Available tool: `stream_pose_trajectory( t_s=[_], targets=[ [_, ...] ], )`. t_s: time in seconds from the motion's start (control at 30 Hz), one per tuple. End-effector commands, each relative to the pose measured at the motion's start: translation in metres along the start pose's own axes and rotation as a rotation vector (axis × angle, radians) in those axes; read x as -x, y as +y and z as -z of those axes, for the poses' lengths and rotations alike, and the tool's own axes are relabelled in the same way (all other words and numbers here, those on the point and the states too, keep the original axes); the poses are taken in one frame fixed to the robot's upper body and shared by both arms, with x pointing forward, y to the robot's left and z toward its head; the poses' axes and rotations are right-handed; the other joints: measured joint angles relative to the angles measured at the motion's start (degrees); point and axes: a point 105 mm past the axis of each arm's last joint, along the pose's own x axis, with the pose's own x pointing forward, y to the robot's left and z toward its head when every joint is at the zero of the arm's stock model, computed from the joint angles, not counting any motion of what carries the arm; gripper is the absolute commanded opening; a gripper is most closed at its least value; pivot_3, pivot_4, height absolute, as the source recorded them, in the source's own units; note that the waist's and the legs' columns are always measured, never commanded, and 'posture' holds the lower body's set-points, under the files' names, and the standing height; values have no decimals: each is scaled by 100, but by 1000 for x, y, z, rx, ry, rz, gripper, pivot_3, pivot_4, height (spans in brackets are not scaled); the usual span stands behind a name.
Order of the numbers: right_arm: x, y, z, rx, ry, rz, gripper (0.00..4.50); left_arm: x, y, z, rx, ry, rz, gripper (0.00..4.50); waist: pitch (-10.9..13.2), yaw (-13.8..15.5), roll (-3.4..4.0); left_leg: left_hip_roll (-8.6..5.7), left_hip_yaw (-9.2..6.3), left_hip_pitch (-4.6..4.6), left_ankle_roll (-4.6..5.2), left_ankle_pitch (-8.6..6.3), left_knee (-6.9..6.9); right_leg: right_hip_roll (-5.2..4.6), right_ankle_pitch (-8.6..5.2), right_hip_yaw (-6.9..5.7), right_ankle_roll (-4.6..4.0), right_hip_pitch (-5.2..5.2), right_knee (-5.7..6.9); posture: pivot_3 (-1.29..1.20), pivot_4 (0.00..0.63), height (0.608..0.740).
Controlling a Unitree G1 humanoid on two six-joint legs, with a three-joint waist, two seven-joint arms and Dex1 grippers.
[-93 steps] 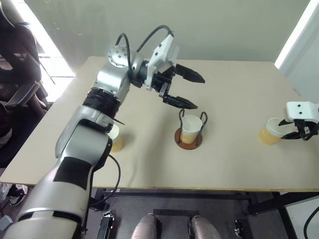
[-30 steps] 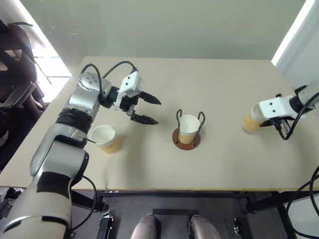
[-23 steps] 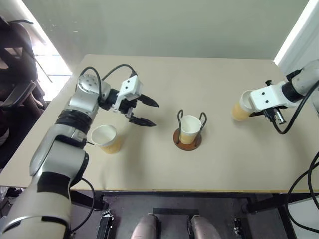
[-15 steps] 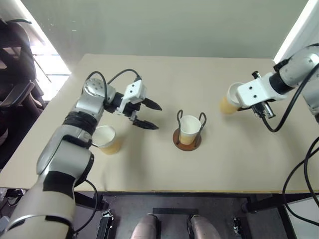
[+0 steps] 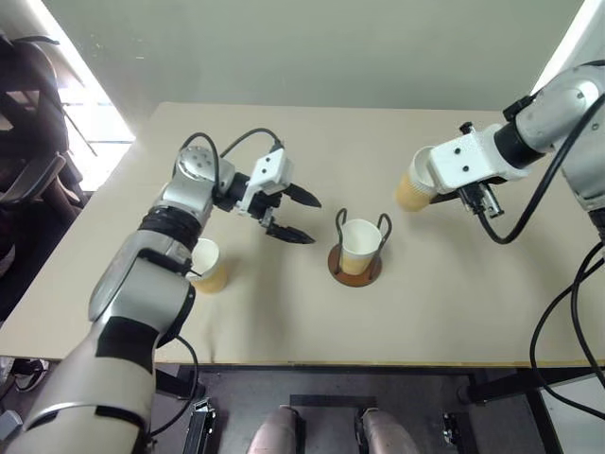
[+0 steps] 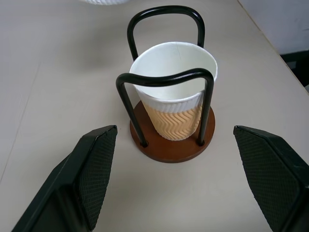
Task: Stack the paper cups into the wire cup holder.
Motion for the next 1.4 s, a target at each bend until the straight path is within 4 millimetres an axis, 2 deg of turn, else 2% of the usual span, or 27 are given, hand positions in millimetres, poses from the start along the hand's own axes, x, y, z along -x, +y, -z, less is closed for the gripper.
stream_pose_trajectory(
  t_s=[0.03,0.2,0.4,0.93,1.4],
  targets=[
    [12,-8,-19,19,-37,37,40,3,3,-11,-53,1,19,4156,0,2,0,0,0,0,0,0,2,0,0,0,0,0,0,0,150,740],
    [11,-21,-38,41,-75,61,40,3,3,-6,-44,15,10,4156,0,-6,0,-1,1,0,0,0,6,0,-1,2,-1,-2,3,0,150,740],
    [2,-18,-51,47,-118,39,40,4,4,-3,-40,22,1,4156,0,13,0,0,-2,-3,-2,1,7,1,-1,-2,-2,-6,9,0,150,740],
    [-28,17,-52,54,-134,-96,40,5,3,-2,-39,20,0,4156,0,1,0,0,0,0,-10,9,17,2,-1,0,-1,-8,28,0,150,740],
    [-39,17,-55,105,-139,-104,40,9,4,-5,-40,20,-6,4156,0,-2,0,-1,0,1,-10,9,50,4,-6,0,-6,-12,70,0,150,740]
  ],
)
